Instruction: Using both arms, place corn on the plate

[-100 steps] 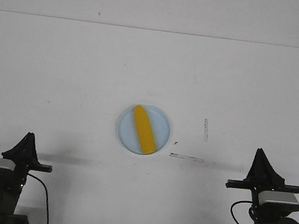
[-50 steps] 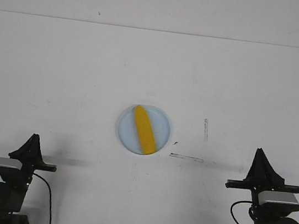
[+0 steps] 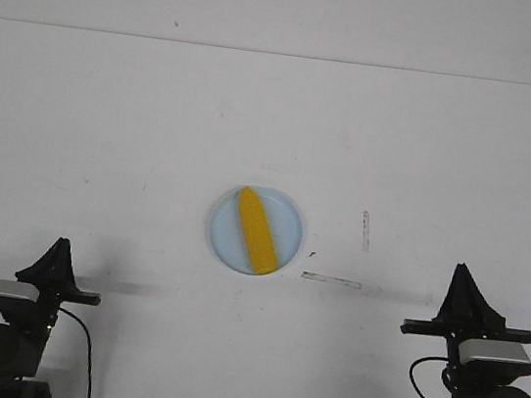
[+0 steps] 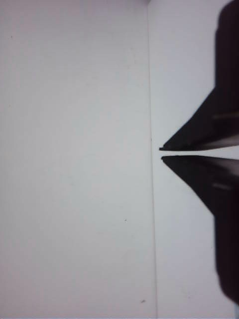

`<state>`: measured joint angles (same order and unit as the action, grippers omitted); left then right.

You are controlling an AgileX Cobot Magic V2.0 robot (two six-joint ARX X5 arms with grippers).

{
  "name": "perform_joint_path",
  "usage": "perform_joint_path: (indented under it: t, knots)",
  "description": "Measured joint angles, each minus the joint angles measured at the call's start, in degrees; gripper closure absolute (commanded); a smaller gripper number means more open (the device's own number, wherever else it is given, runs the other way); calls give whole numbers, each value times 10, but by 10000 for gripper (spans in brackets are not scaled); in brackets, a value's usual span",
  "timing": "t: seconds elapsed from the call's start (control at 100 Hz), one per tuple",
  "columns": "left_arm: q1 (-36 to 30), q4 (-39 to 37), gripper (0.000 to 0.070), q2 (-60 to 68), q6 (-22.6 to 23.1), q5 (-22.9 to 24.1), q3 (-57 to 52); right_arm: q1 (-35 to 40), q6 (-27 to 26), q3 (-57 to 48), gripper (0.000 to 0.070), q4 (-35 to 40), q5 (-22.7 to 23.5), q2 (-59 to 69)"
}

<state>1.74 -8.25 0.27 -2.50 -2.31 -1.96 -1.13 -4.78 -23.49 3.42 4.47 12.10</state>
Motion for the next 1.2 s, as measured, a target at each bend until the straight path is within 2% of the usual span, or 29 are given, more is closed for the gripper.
perform_joint_path:
  t: [0.87, 1.2]
  knots:
    - [0, 0, 698, 0, 0, 0, 0, 0, 0, 1, 685, -4, 0, 0]
    - [0, 0, 698, 0, 0, 0, 0, 3, 1, 67, 685, -16, 1, -55]
